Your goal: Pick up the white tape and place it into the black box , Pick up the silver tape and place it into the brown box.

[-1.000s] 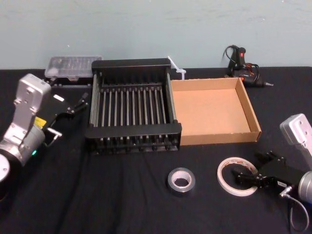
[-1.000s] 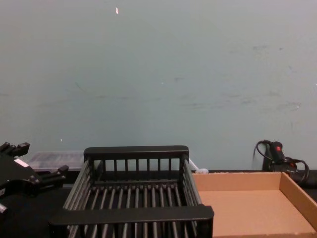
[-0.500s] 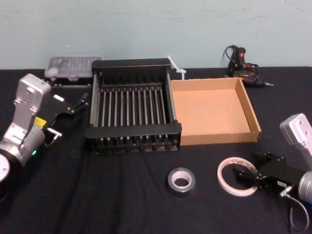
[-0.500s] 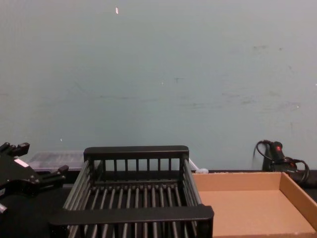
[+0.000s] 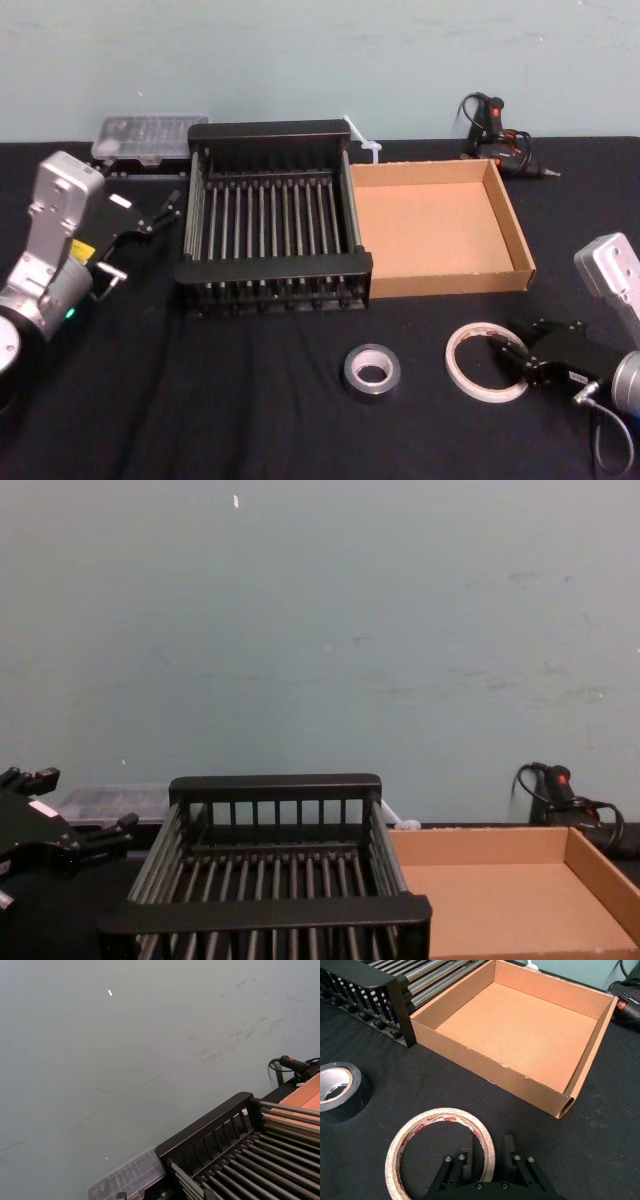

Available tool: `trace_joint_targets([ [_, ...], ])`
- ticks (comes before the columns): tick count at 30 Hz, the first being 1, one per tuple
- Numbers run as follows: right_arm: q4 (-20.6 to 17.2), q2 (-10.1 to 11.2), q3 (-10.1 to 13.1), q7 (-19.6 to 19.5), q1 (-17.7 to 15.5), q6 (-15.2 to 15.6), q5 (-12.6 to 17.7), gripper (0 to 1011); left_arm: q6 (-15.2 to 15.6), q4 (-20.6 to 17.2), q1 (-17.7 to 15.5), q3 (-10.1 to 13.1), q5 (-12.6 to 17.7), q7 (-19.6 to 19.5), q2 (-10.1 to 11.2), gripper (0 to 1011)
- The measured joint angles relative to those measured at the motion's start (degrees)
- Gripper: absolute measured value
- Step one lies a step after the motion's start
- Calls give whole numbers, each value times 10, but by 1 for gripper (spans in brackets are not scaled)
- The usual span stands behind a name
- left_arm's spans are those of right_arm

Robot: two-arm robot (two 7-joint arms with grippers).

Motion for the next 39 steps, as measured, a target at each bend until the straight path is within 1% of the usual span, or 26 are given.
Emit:
trace_joint_targets([
  [2,0,0,0,0,0,0,0,333,0,0,0,0,0,0,0,1001],
  [3,0,0,0,0,0,0,0,268,0,0,0,0,0,0,0,1001],
  [6,0,0,0,0,0,0,0,214,0,0,0,0,0,0,0,1001],
  [7,0,0,0,0,0,0,0,160,0,0,0,0,0,0,0,1001],
  [11,0,0,0,0,0,0,0,96,0,0,0,0,0,0,0,1001],
  [26,-2,1,0,0,-2,-3,-1,96,0,0,0,0,0,0,0,1001],
  [30,-8,3,5,-3,-5,-7,-3,96,0,0,0,0,0,0,0,1001],
  [34,-20,2,14,-6,-4,-3,-1,95,0,0,0,0,0,0,0,1001],
  [38,-28,-2,19,-8,4,2,4,95,0,0,0,0,0,0,0,1001],
  [39,-31,-4,20,-9,10,4,5,96,0,0,0,0,0,0,0,1001],
])
